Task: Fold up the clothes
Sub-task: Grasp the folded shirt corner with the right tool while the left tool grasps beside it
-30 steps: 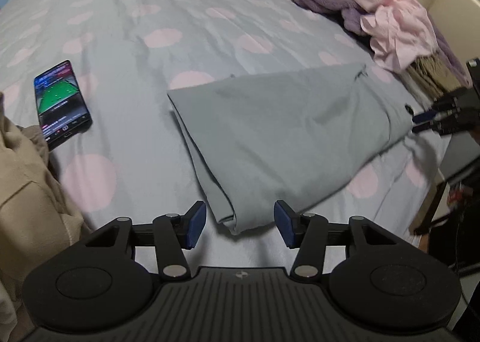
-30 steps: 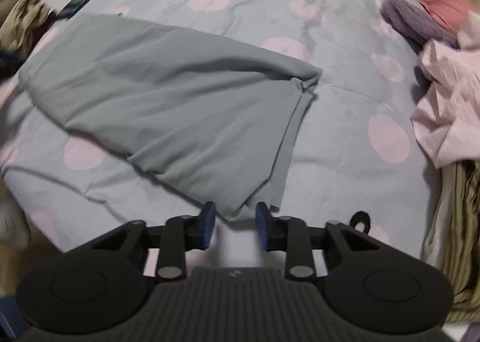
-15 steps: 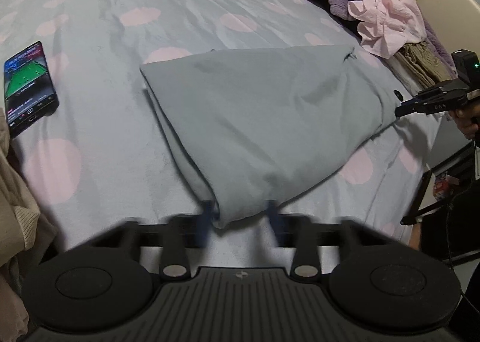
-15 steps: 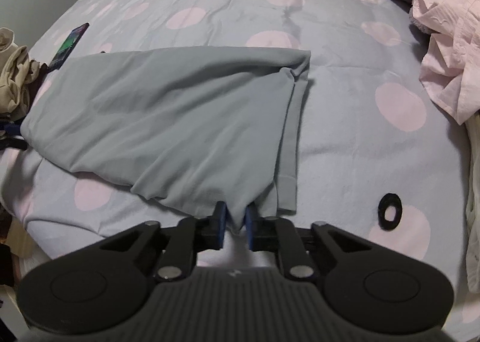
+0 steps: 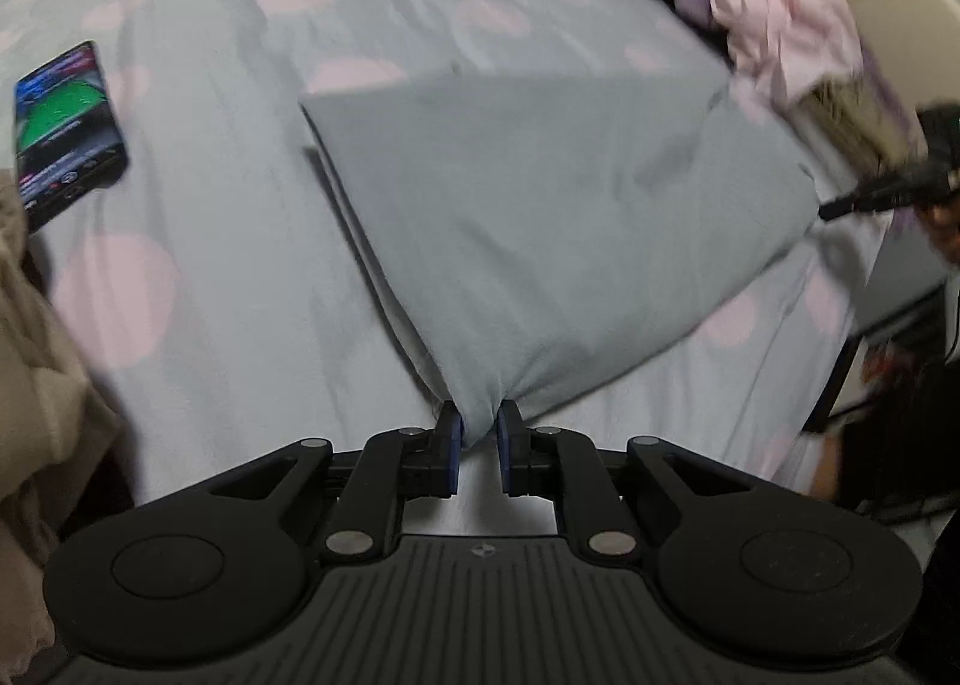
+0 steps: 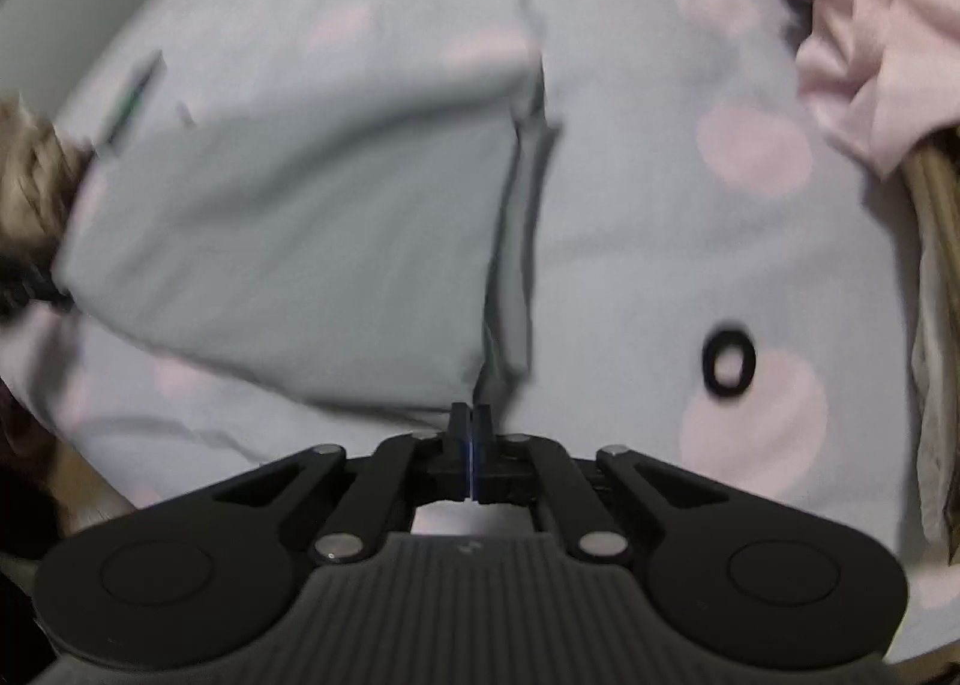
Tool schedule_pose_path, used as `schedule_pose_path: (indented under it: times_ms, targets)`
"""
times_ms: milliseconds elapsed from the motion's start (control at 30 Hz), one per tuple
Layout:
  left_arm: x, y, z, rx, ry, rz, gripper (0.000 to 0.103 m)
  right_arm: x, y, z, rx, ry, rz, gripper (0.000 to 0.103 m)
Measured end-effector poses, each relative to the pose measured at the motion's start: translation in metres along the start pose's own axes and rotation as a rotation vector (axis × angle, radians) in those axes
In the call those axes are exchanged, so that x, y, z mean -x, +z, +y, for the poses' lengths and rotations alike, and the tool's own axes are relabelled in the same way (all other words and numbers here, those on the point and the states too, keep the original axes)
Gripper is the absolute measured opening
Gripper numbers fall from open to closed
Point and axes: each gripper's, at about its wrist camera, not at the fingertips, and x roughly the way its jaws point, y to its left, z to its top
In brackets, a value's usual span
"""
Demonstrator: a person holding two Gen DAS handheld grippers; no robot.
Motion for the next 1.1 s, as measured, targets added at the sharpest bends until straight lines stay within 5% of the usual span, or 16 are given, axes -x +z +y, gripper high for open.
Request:
schedule_pose_path:
  times_ms: [100,167,200,233,400,467,500,533,567,667,833,1100]
  targets:
    - [0.011,0.003,0.003,-0.004,-0.010,-0.031,0.015,0.004,0.003,0.005,0.016,0.009,-0.019,0.008]
    - [0.013,0.004,0.002,-0.008,-0.014,-0.041,0.017,0.010,0.005,0.007,0.019,0.020,-0.011,0.032]
    - [0.014,0.005,0.001,-0.010,-0.016,-0.046,0.018,0.013,0.006,0.009,0.032,0.020,-0.015,0.052]
    - [0.016,0.006,0.001,-0.013,-0.018,-0.050,0.019,0.015,0.005,0.011,0.045,0.021,-0.025,0.053]
    - [0.021,0.009,-0.002,-0.024,-0.029,-0.072,0.025,0.016,0.006,0.013,0.026,0.042,-0.063,0.052]
    - [0.023,0.010,-0.003,-0.028,-0.033,-0.081,0.027,0.010,0.006,0.013,0.004,0.035,-0.060,0.040]
    - [0.020,0.011,-0.002,-0.021,-0.038,-0.069,0.026,0.005,0.006,0.011,-0.012,0.029,-0.051,0.011]
    - [0.016,0.013,0.000,-0.011,-0.044,-0.054,0.014,0.002,0.007,0.011,-0.021,0.030,-0.041,0.007]
    - [0.012,0.014,0.002,-0.002,-0.051,-0.038,0.005,-0.001,0.008,0.011,-0.028,0.033,-0.030,0.007]
    - [0.015,0.017,0.008,0.020,-0.048,-0.030,0.003,0.011,0.011,0.009,-0.020,0.047,-0.035,0.004]
    - [0.042,0.018,0.013,0.057,-0.022,-0.152,0.003,0.039,0.015,0.011,0.031,0.067,-0.107,0.004]
    - [0.043,0.022,0.013,0.048,-0.011,-0.156,0.003,0.078,0.022,0.026,0.174,0.046,-0.258,0.004]
